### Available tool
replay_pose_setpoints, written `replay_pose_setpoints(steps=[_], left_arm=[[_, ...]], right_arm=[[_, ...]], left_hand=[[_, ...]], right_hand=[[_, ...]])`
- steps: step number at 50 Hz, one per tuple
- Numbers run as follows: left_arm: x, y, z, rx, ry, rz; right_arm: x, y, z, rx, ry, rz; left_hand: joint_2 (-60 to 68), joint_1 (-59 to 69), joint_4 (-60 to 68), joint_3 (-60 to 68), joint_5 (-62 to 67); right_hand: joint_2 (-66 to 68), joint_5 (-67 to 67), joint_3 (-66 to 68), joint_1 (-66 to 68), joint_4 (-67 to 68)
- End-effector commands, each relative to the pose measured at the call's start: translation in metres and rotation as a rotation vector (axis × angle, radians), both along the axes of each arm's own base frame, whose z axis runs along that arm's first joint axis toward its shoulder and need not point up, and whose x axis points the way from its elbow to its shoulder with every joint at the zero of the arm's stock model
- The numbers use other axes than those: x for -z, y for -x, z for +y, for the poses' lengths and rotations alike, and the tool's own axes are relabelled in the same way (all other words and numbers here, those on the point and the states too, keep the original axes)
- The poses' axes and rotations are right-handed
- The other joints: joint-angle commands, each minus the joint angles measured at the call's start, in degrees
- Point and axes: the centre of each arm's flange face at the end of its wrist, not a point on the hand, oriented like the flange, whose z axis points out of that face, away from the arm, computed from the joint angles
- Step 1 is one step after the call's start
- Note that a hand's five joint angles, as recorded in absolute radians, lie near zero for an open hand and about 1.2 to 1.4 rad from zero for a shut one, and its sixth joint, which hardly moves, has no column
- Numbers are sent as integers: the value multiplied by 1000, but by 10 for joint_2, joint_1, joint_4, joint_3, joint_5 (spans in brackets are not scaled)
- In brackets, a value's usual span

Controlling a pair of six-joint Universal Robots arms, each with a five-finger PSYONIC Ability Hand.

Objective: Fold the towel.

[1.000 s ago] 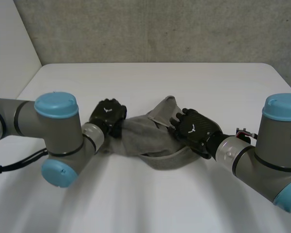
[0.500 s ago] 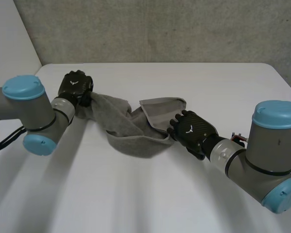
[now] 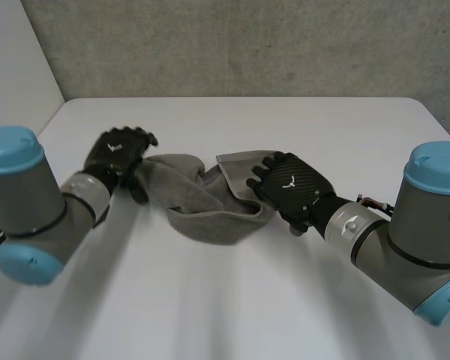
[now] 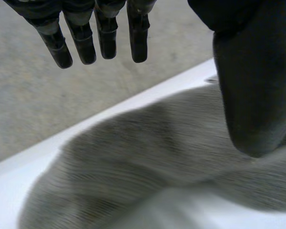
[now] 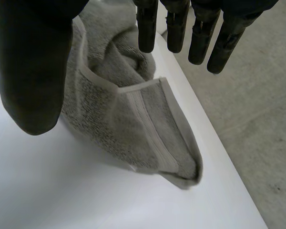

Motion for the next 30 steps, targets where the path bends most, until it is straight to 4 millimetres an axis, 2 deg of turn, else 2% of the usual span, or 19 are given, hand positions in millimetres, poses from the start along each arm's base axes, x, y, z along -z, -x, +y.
replay_pose_setpoints(steps=[1,2,4,6,12,21,23,30], left_arm=[[14,16,62,109,-92,-38],[18,21,76,139,-117,-47],[18,21,76,139,-117,-47],[26,28,97,184,-176,-76],[34,32,110,212,-216,-102],[47,38,98,206,-226,-112],[53,40,90,187,-229,-120],[57,41,72,129,-206,-127]], right_arm=[[7,-5,6,-26,-19,13],[7,-5,6,-26,-19,13],[10,-9,9,-31,-23,19],[12,-9,8,-27,-23,21],[17,-11,8,-16,-27,31],[28,-13,2,17,-40,52],[30,-13,1,17,-42,53],[30,-21,2,1,-4,32]], left_hand=[[-4,-14,-31,-28,9],[-2,-13,-31,-28,11],[-2,-13,-31,-28,11],[-2,-13,-31,-28,11],[0,-11,-31,-28,13],[-10,-21,-31,-28,3],[-12,-23,-31,-28,1],[-21,-31,-31,-28,-7]], right_hand=[[27,15,-27,23,-44],[27,15,-27,23,-44],[27,15,-27,23,-44],[25,13,-27,21,-44],[25,13,-27,21,-44],[25,13,-27,21,-44],[25,13,-27,21,-44],[25,13,-27,21,-44]])
